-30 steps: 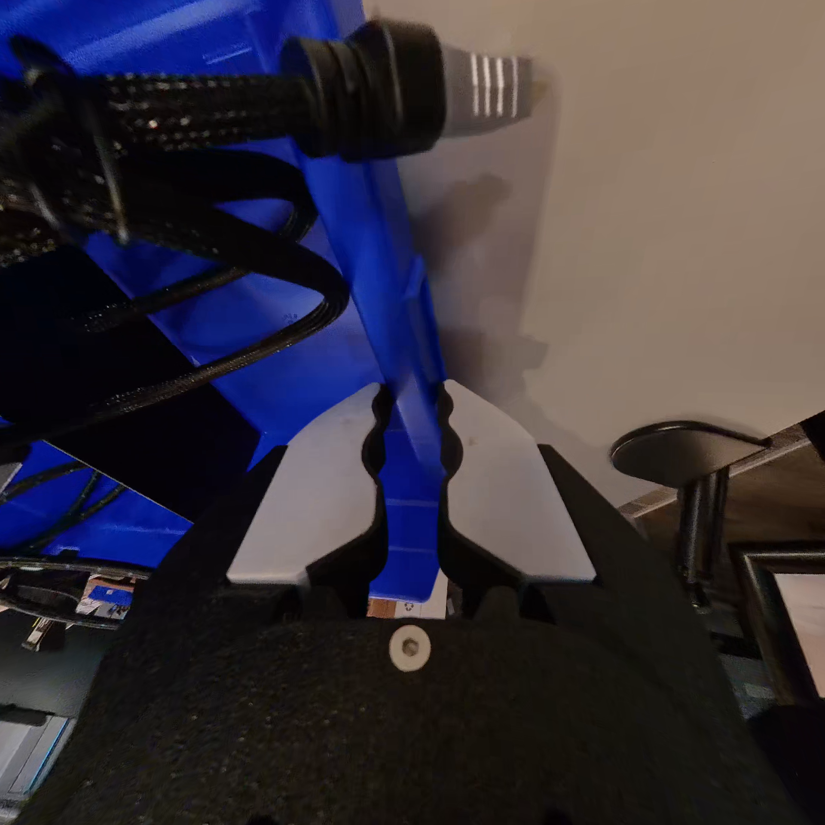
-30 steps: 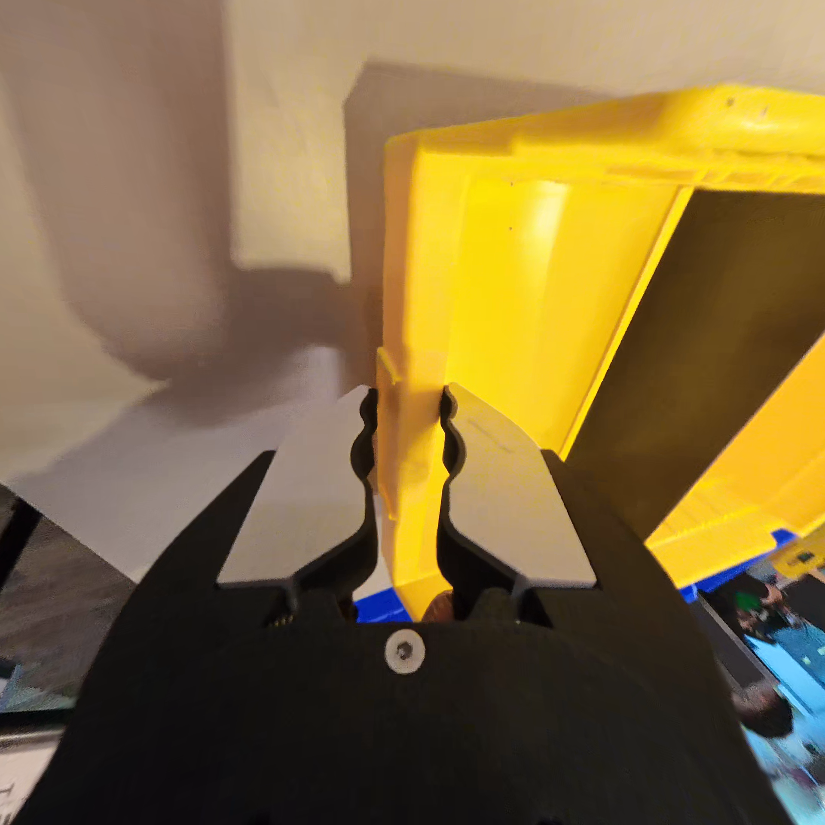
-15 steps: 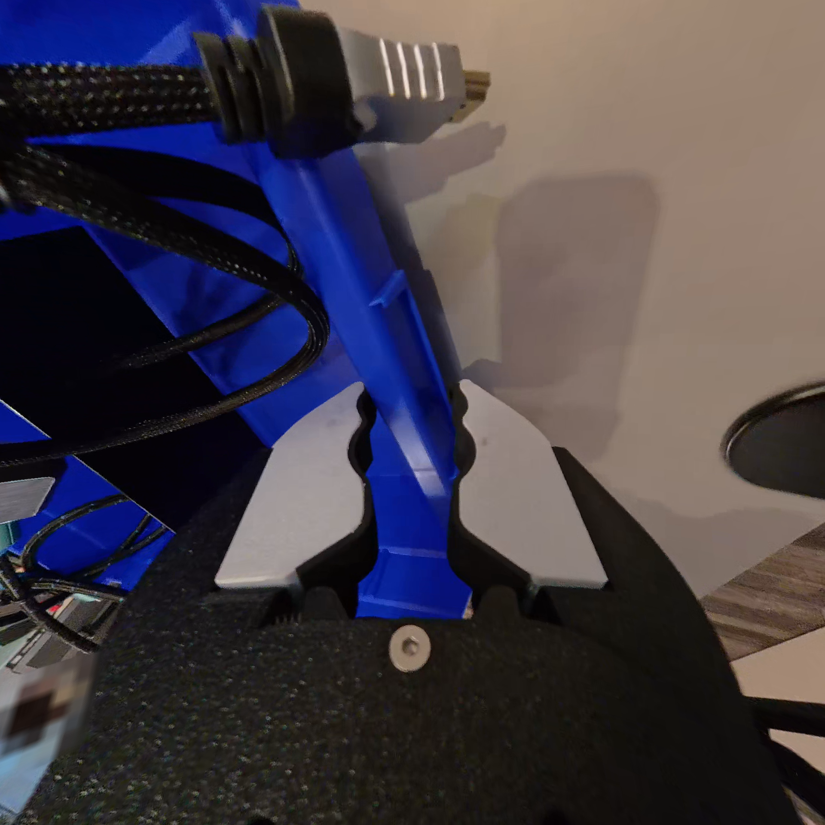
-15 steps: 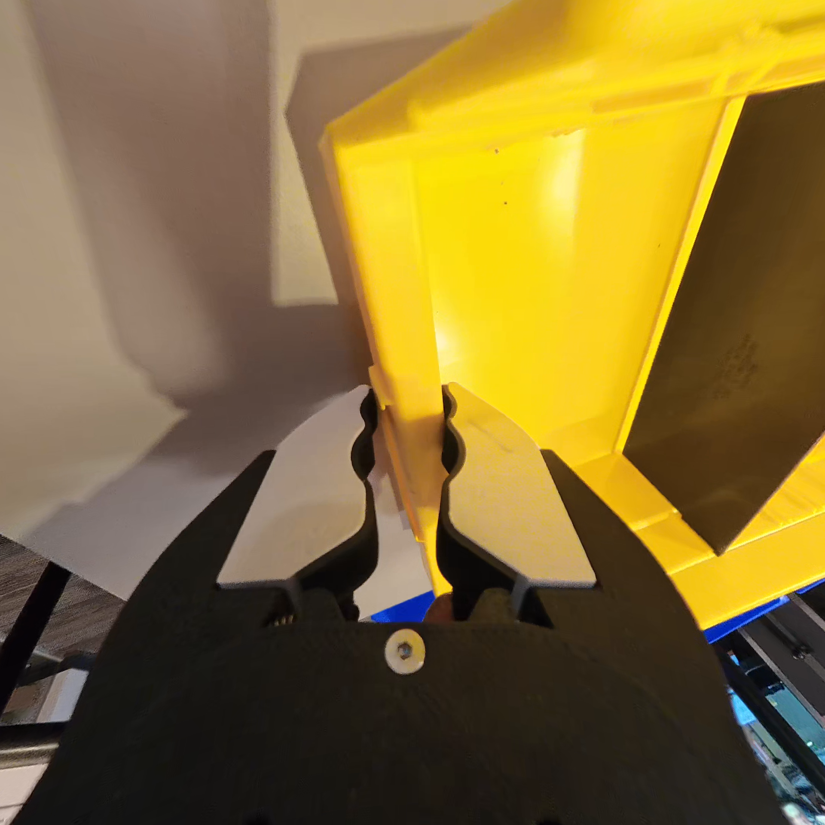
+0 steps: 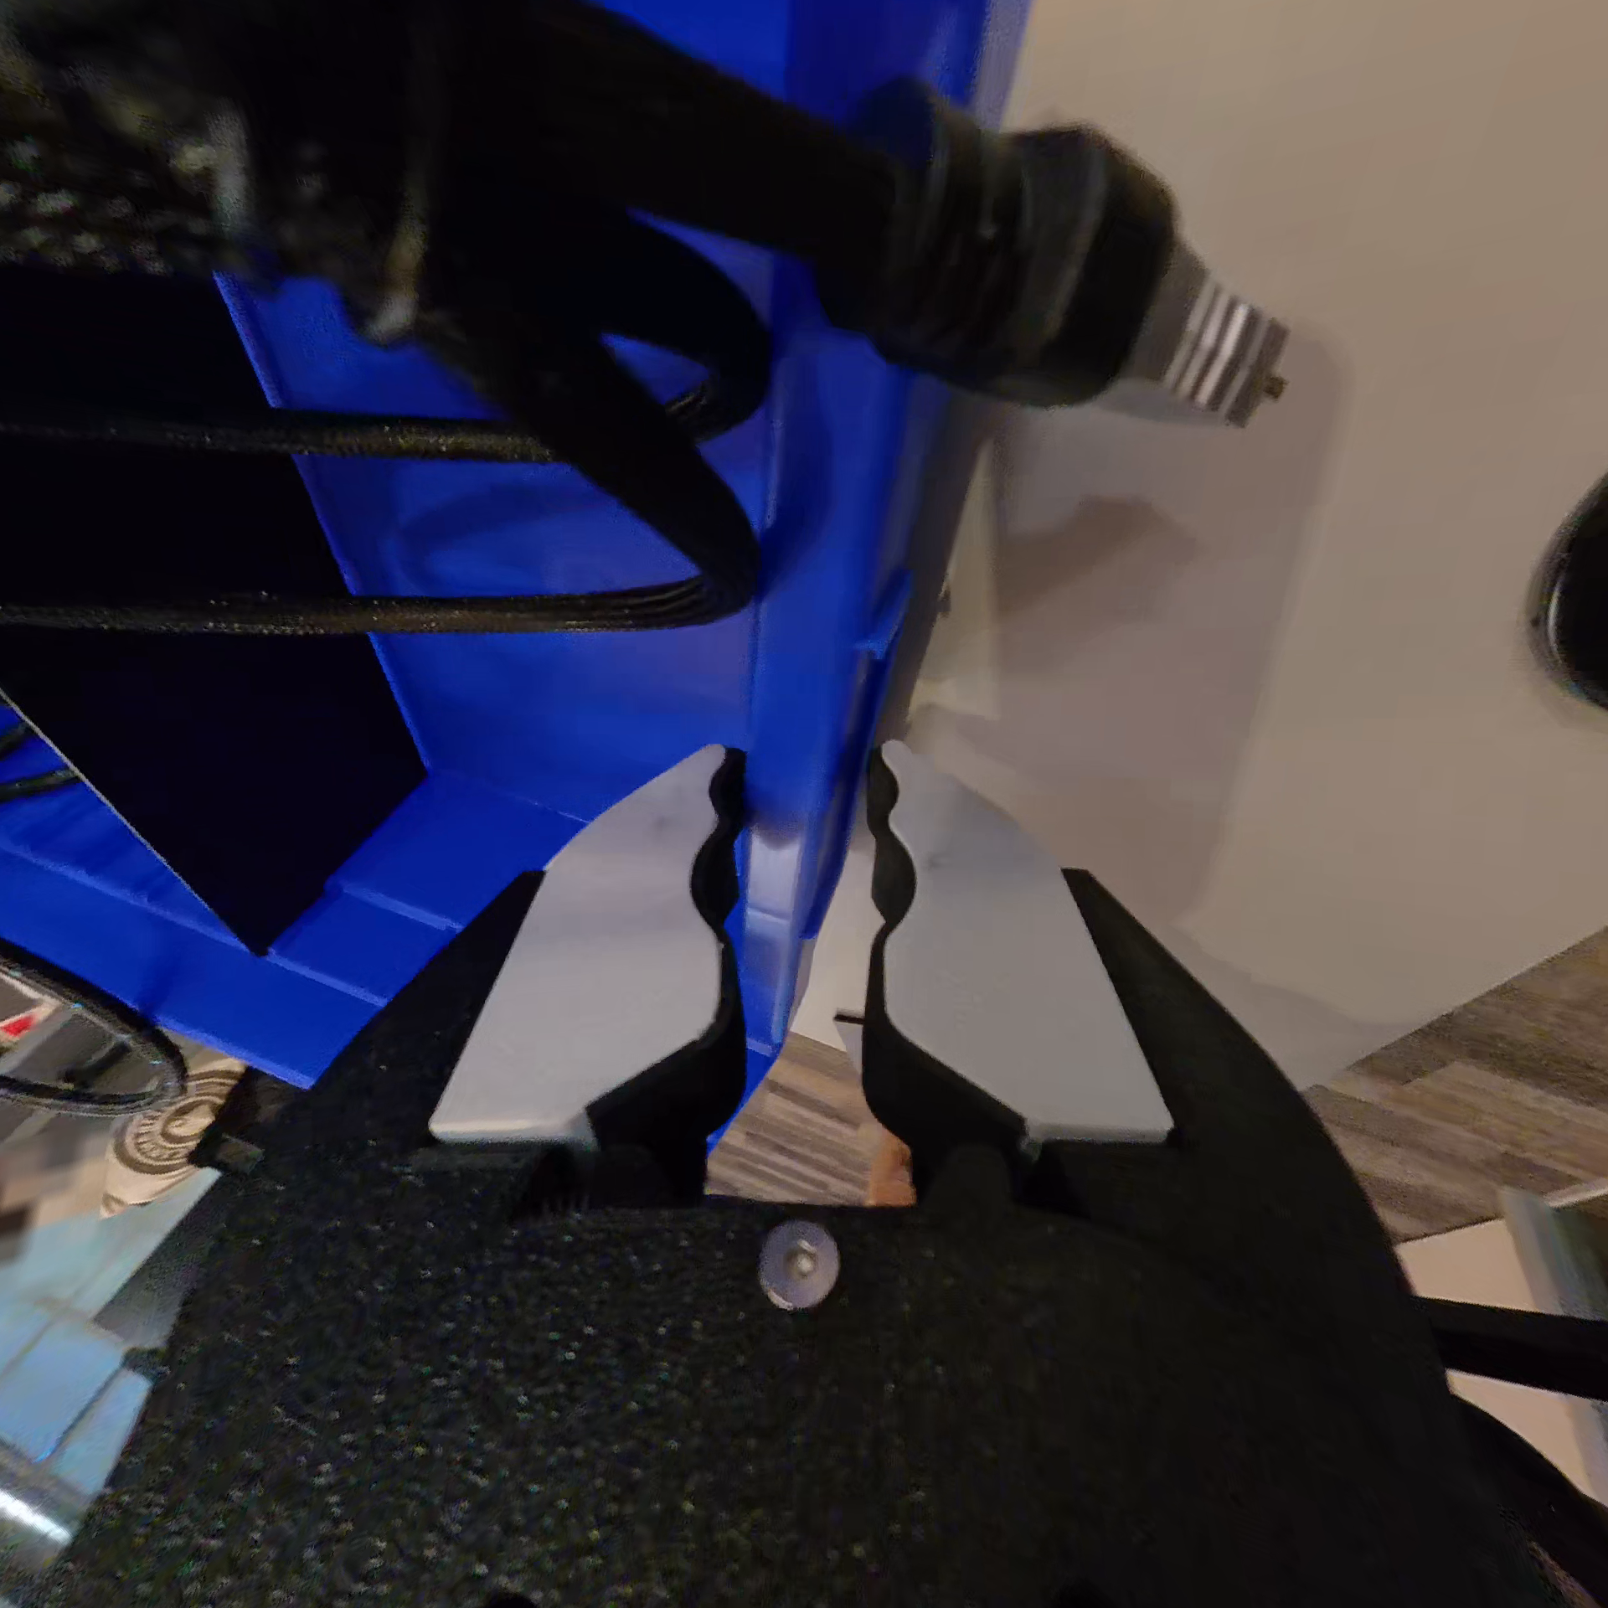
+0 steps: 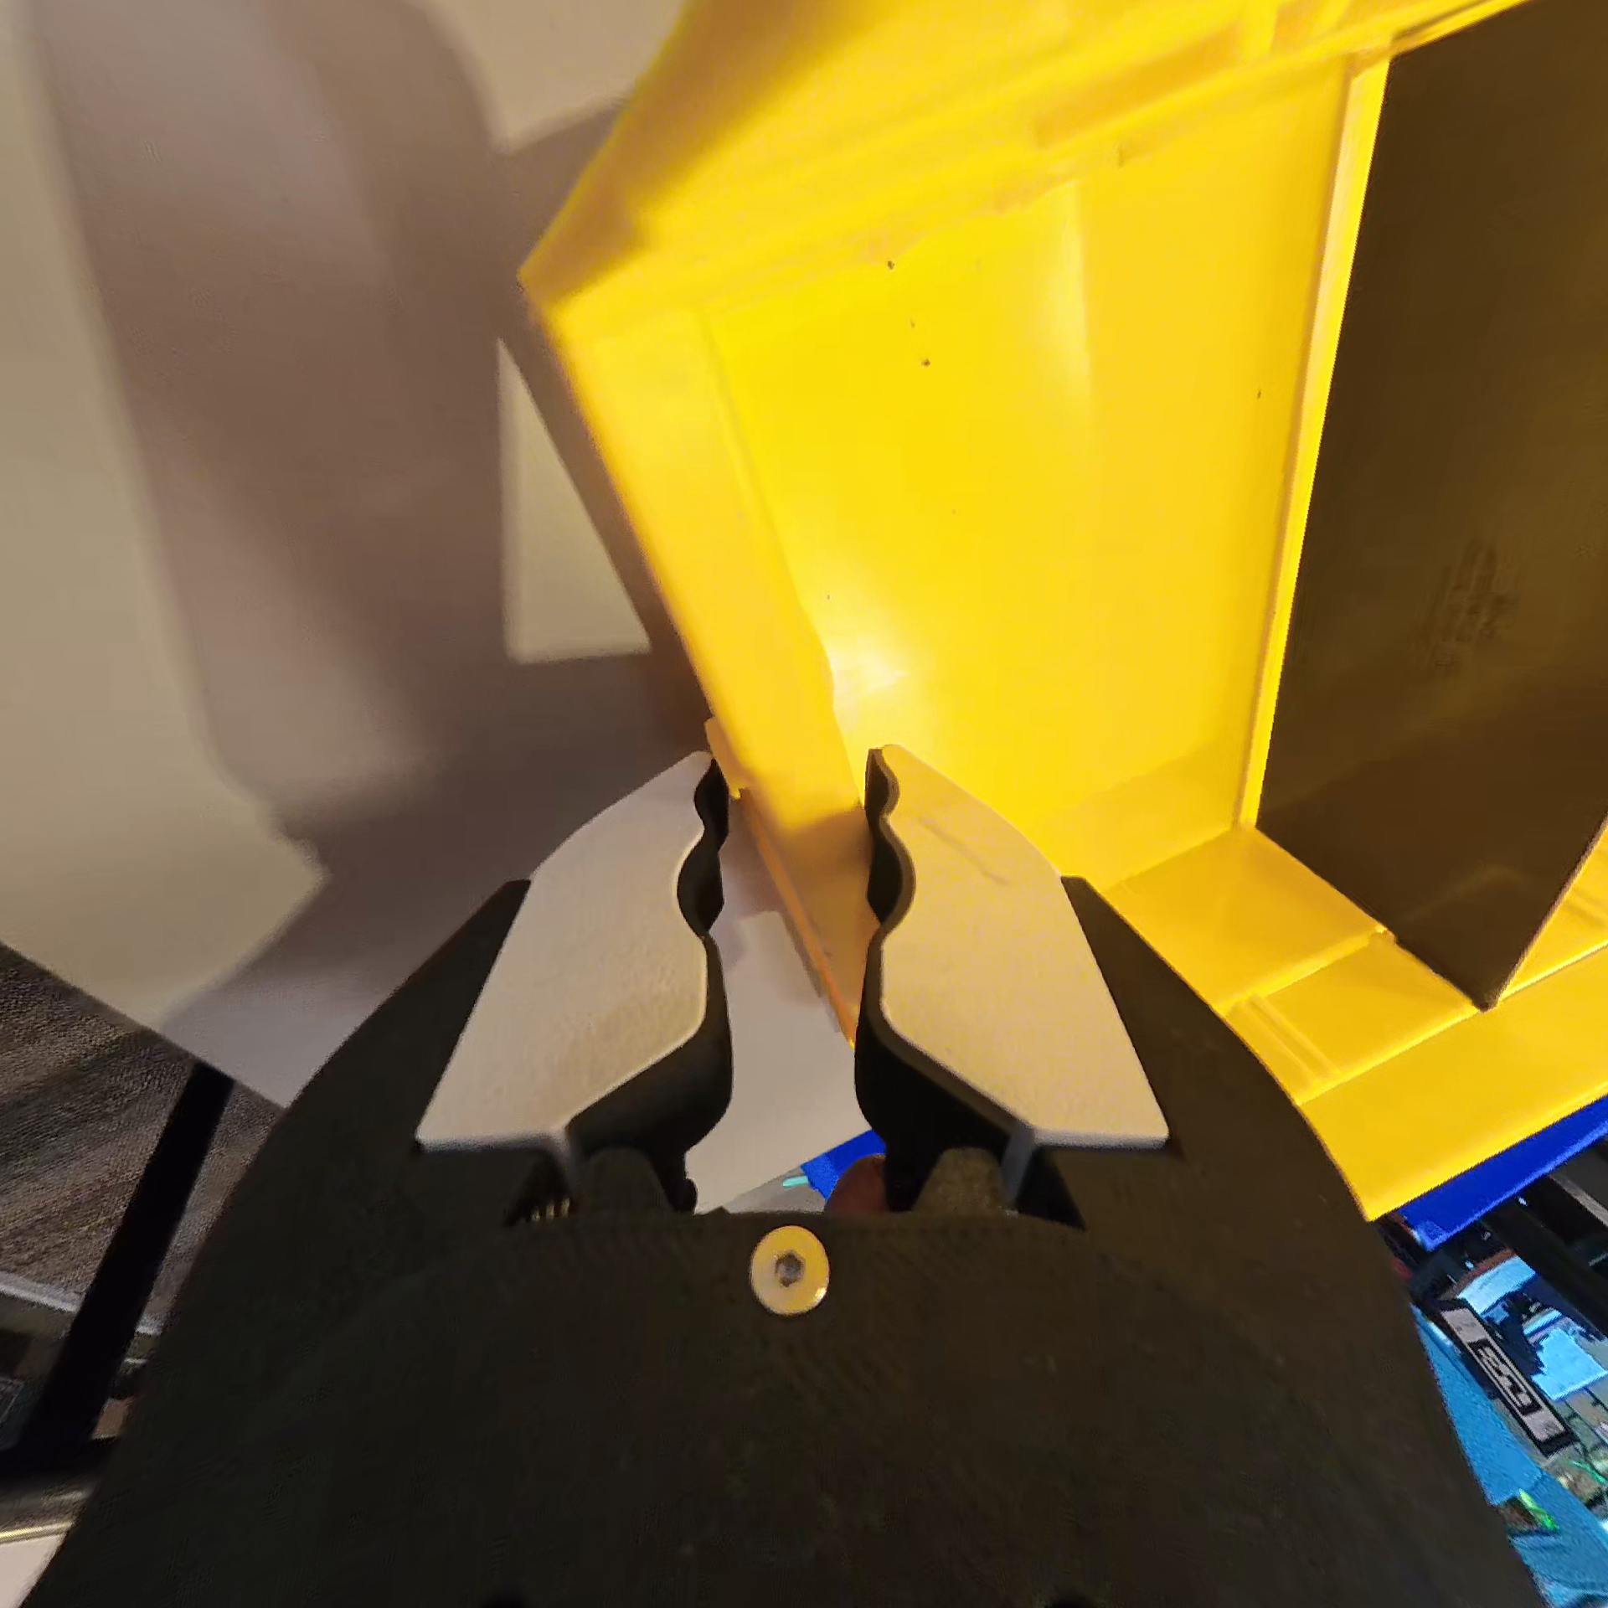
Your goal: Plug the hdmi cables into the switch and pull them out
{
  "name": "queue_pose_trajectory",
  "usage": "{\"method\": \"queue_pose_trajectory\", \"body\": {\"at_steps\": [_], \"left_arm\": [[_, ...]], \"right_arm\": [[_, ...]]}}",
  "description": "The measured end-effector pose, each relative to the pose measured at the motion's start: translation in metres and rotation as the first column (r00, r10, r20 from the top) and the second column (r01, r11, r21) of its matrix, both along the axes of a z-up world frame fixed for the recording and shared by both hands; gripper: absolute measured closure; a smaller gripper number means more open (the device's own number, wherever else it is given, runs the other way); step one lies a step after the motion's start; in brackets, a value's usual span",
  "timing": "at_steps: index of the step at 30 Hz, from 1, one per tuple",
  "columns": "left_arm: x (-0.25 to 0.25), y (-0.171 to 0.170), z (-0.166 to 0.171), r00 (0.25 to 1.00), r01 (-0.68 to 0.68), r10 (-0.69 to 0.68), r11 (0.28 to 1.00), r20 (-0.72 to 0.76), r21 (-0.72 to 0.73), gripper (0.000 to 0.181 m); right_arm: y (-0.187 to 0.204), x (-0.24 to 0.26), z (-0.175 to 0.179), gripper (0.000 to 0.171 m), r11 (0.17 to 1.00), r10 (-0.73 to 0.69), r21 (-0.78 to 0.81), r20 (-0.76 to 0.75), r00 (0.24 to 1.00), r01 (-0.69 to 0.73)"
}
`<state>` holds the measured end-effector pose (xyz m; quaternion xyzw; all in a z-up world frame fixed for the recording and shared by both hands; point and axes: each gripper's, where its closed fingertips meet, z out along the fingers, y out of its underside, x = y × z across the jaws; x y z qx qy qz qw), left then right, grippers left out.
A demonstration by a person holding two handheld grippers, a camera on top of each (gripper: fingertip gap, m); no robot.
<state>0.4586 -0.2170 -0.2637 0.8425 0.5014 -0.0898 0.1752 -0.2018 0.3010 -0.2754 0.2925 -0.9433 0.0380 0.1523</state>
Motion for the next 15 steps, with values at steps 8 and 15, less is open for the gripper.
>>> {"method": "queue_pose_trajectory", "body": {"at_steps": [8,15], "left_arm": [[0.0,0.0,-0.002,0.999,-0.042,0.041,0.998,0.016,0.053,0.155],[-0.001,-0.001,-0.002,0.999,-0.034,0.035,0.998,-0.027,0.049,0.154]], "right_arm": [[-0.004,-0.007,0.0,0.142,0.998,0.065,-0.005,-0.013,0.998,-0.065],[-0.023,-0.031,0.0,0.143,0.991,0.127,-0.031,-0.041,0.991,-0.128]]}}
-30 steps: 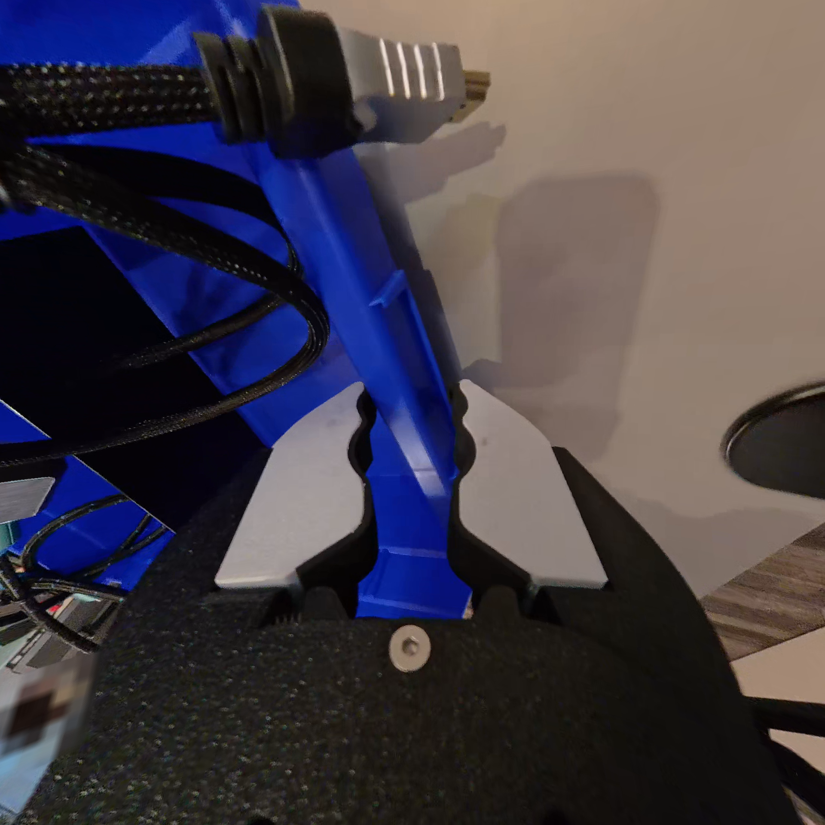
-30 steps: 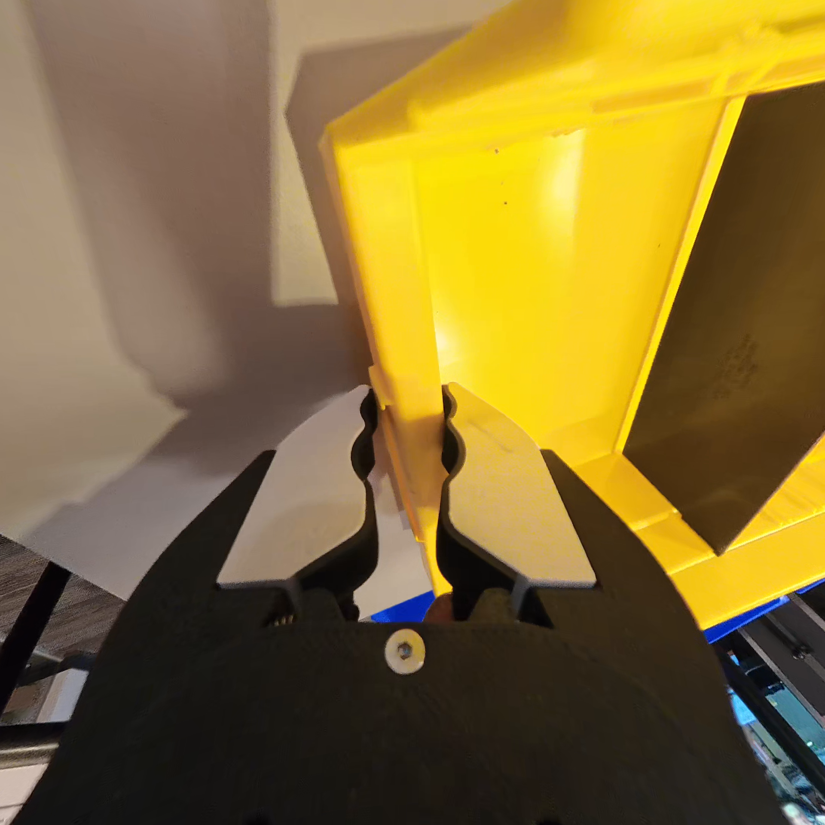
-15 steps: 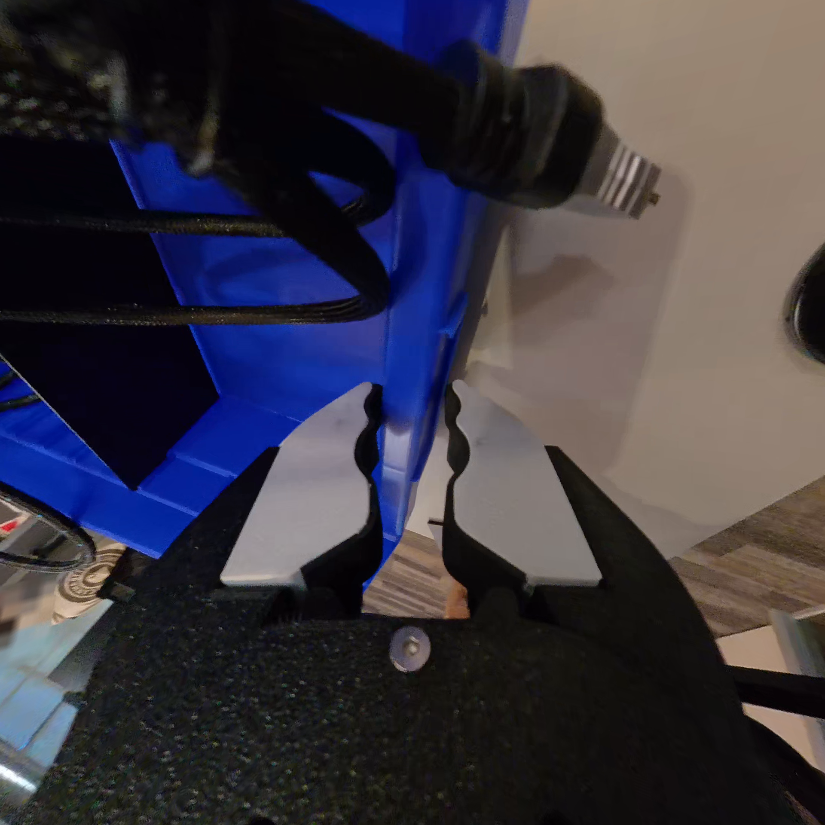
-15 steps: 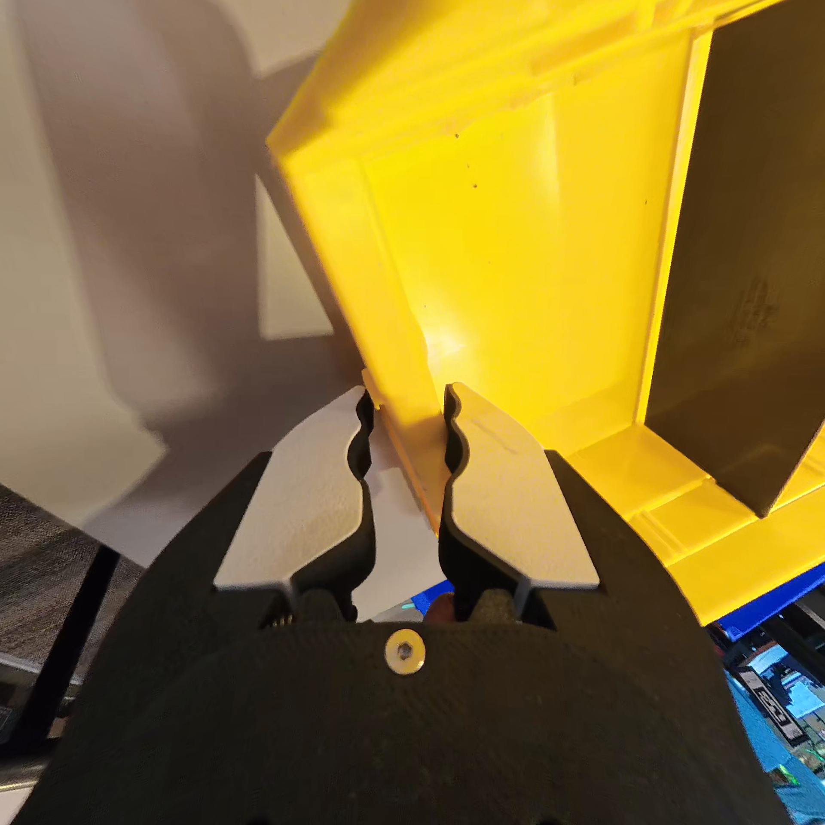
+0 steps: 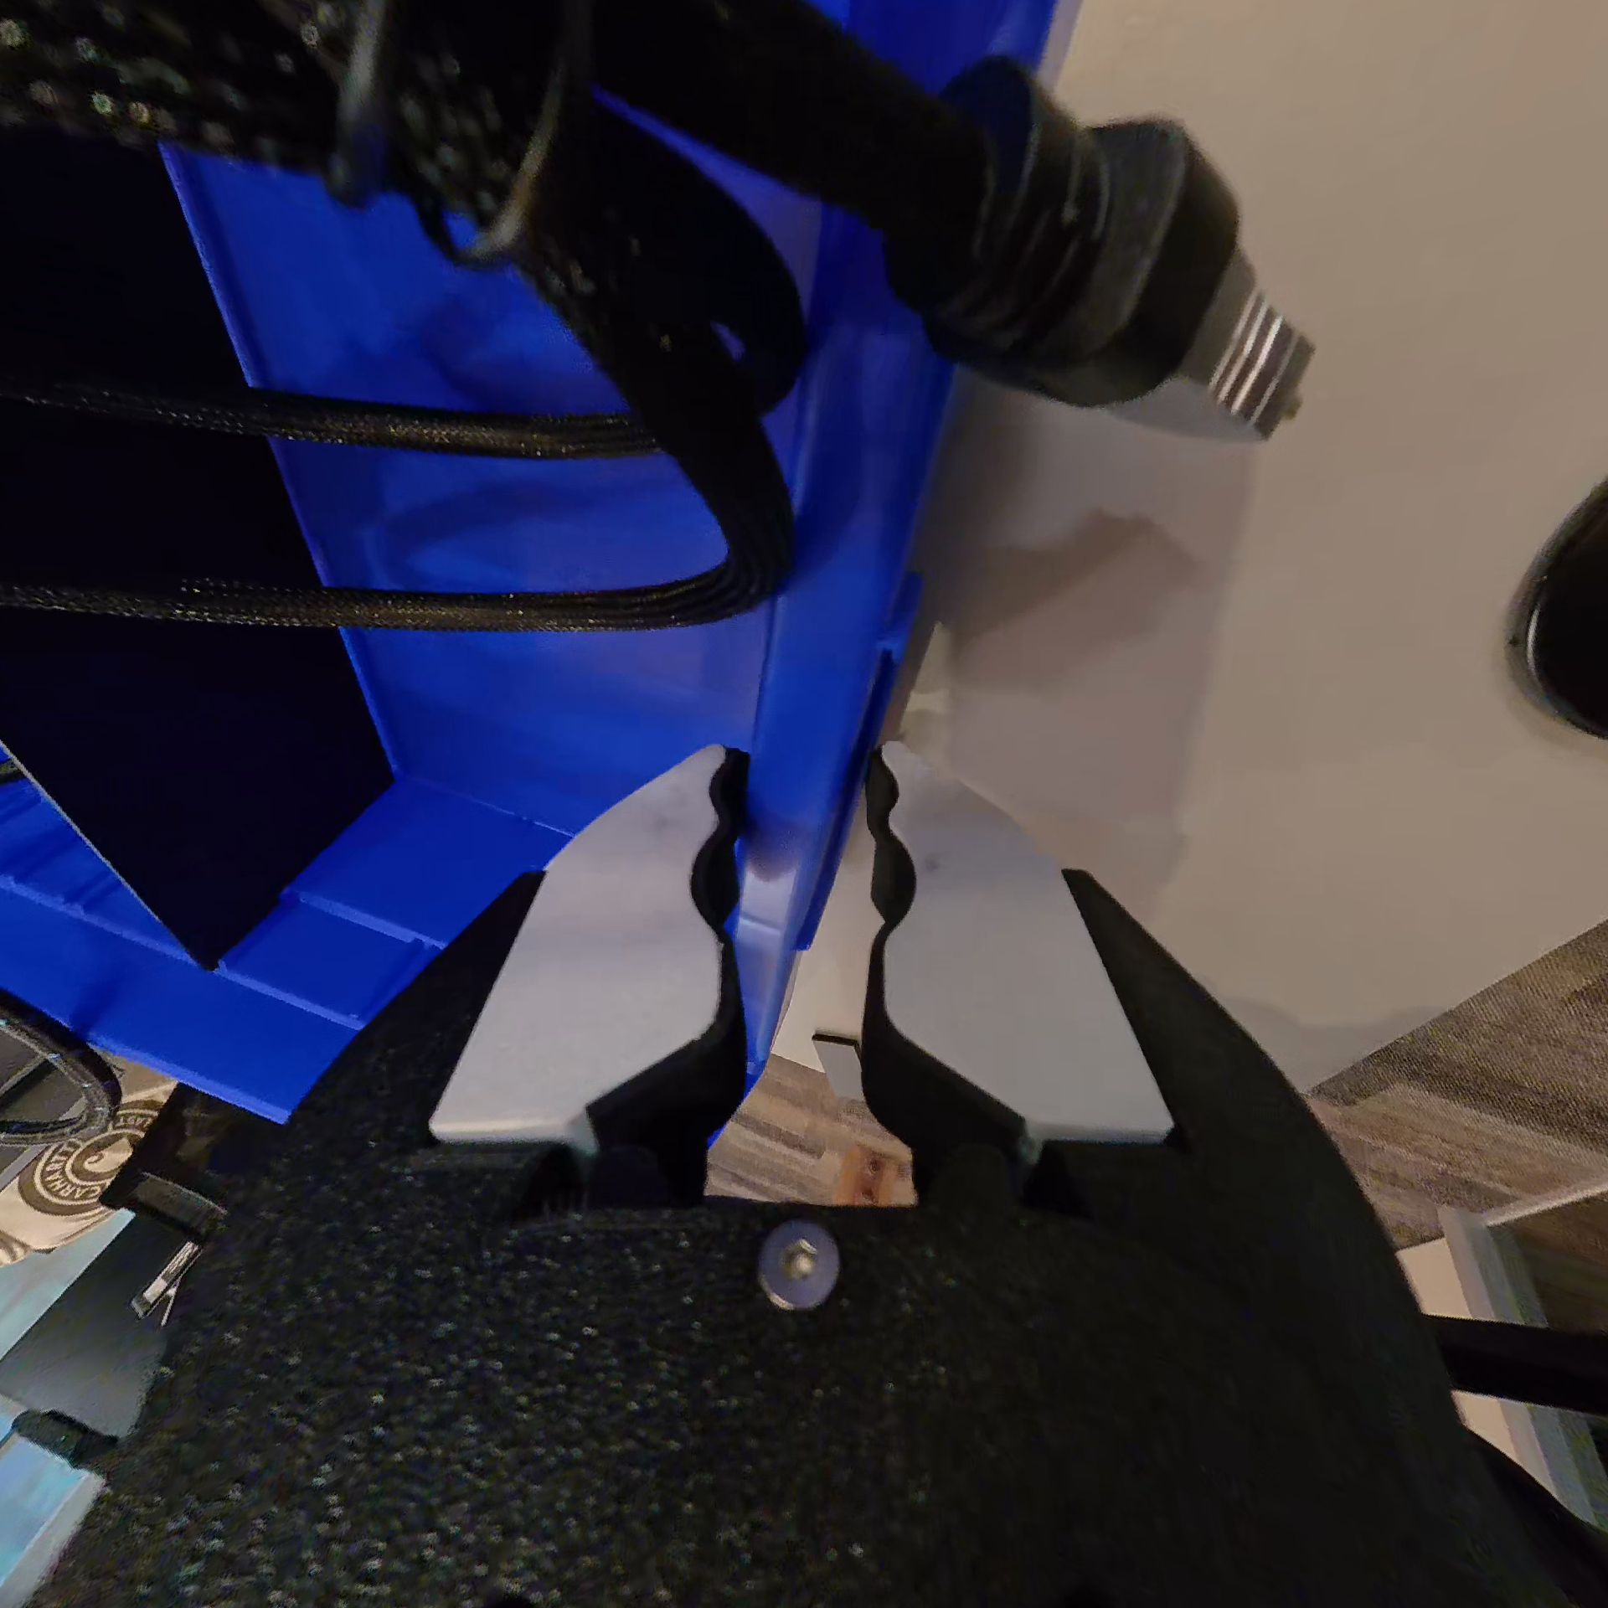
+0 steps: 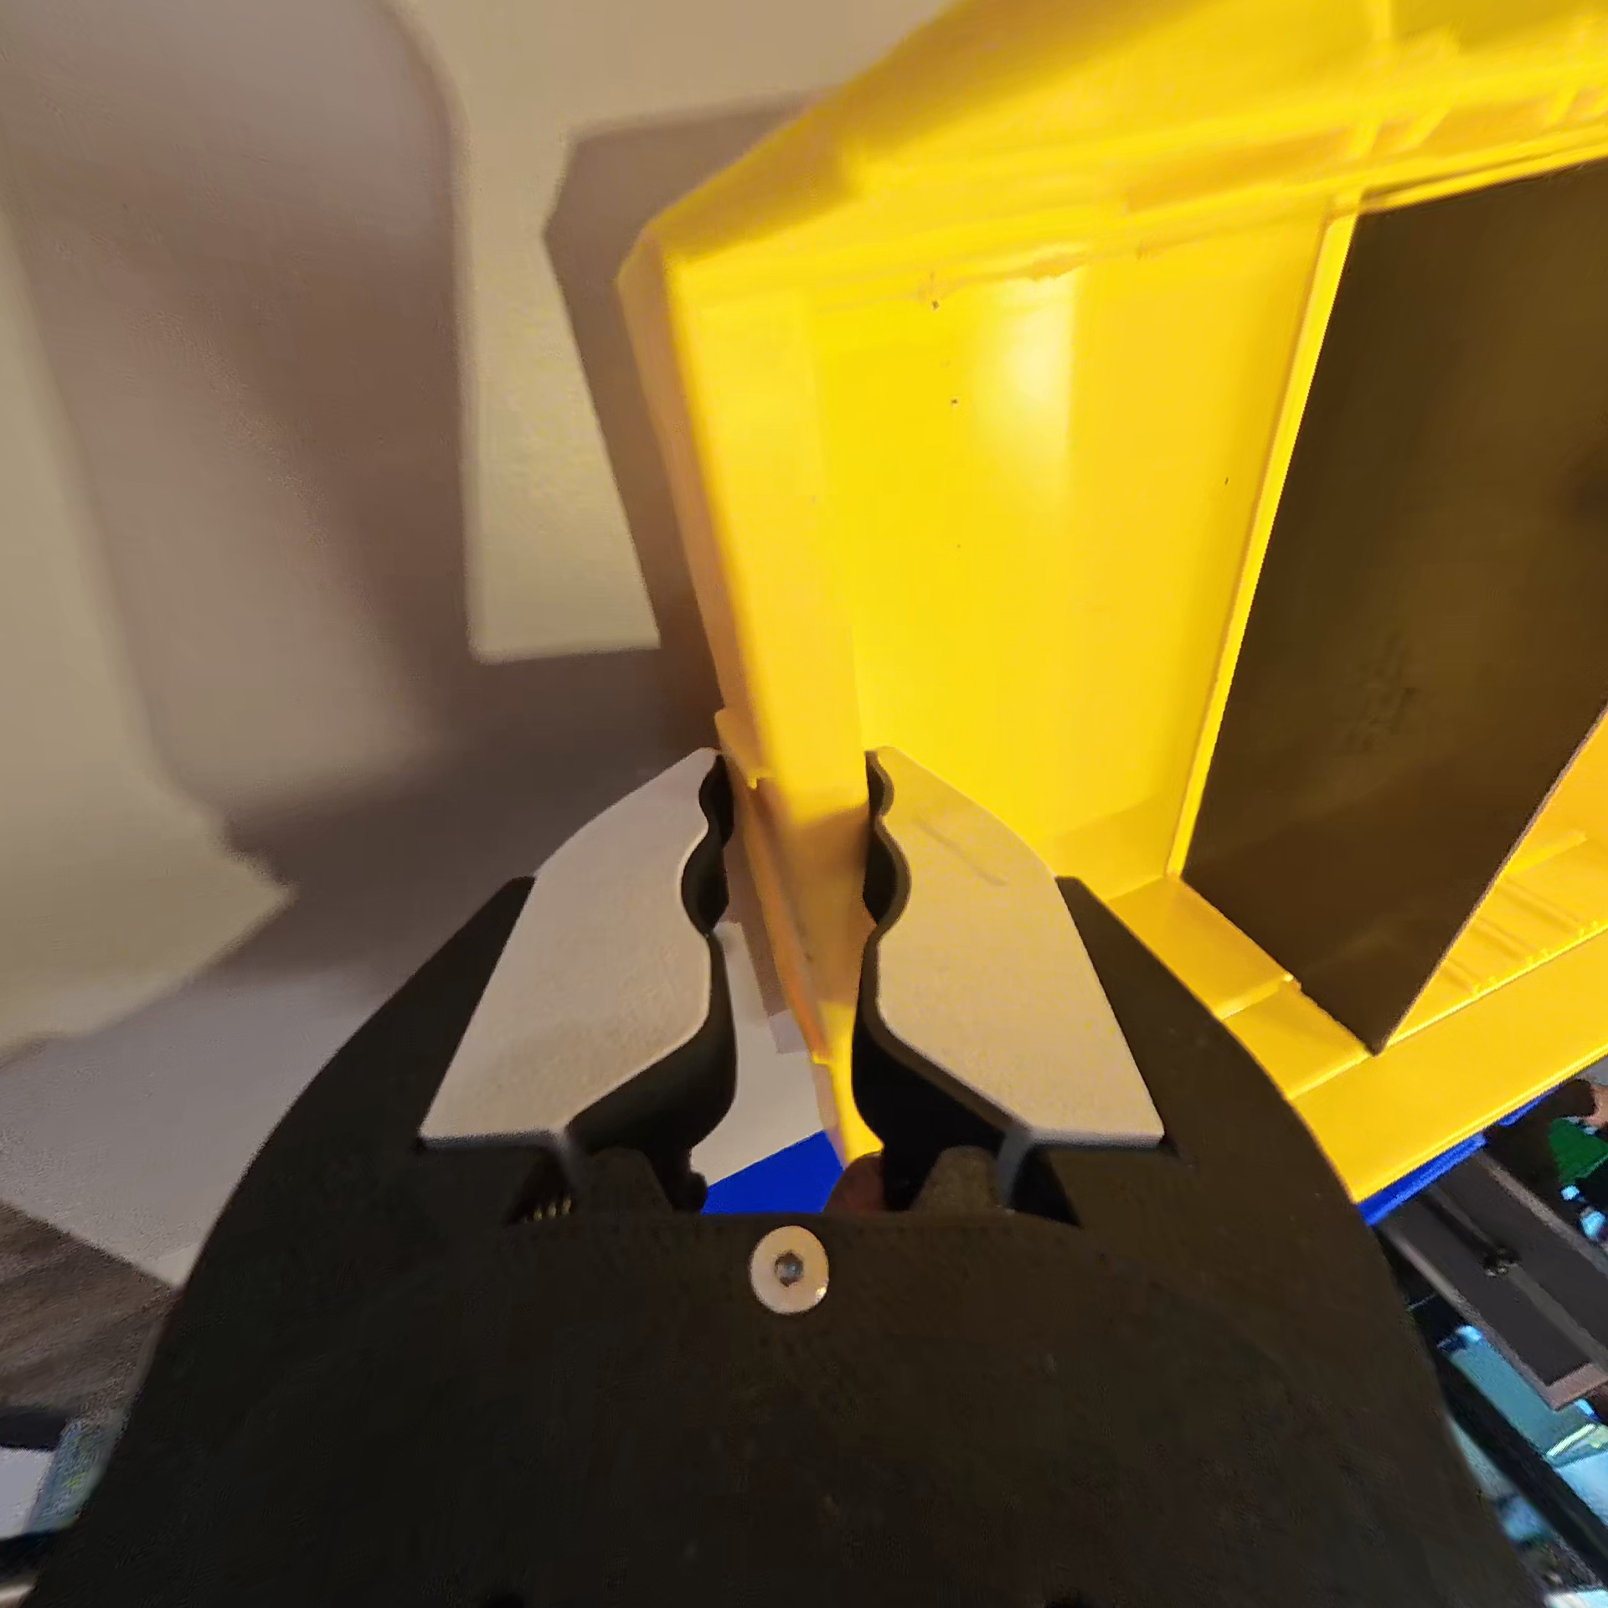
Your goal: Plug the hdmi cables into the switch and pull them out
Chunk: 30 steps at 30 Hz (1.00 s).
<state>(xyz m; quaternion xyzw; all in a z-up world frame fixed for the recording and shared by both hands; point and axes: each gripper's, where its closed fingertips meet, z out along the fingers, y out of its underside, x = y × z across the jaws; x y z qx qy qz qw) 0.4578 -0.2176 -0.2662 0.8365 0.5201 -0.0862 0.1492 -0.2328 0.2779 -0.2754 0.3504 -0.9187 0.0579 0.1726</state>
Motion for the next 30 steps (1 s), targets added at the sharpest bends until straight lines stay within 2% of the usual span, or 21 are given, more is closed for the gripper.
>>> {"method": "queue_pose_trajectory", "body": {"at_steps": [7,13,18,24,30], "left_arm": [[-0.001,-0.002,0.0,1.0,0.015,-0.015,1.0,-0.017,-0.017,0.154],[-0.002,-0.003,-0.001,0.997,0.011,-0.013,1.0,-0.078,-0.02,0.153],[-0.003,-0.006,-0.001,0.997,0.026,-0.028,0.999,-0.075,-0.026,0.153],[-0.005,-0.013,-0.001,0.997,0.03,-0.034,0.998,-0.067,-0.063,0.153],[-0.006,-0.014,-0.002,0.995,0.016,-0.023,0.997,-0.092,-0.081,0.152]], "right_arm": [[-0.021,-0.008,0.001,0.143,0.993,0.099,-0.061,-0.055,0.994,-0.102],[-0.013,0.016,0.001,0.143,0.971,0.218,-0.102,-0.01,0.976,-0.218],[-0.011,0.016,0.001,0.143,0.957,0.272,-0.093,-0.026,0.962,-0.274],[-0.024,-0.001,0.001,0.142,0.97,0.222,-0.085,-0.059,0.973,-0.226],[-0.024,0.006,0.001,0.142,0.991,0.097,-0.084,-0.049,0.994,-0.101]]}}
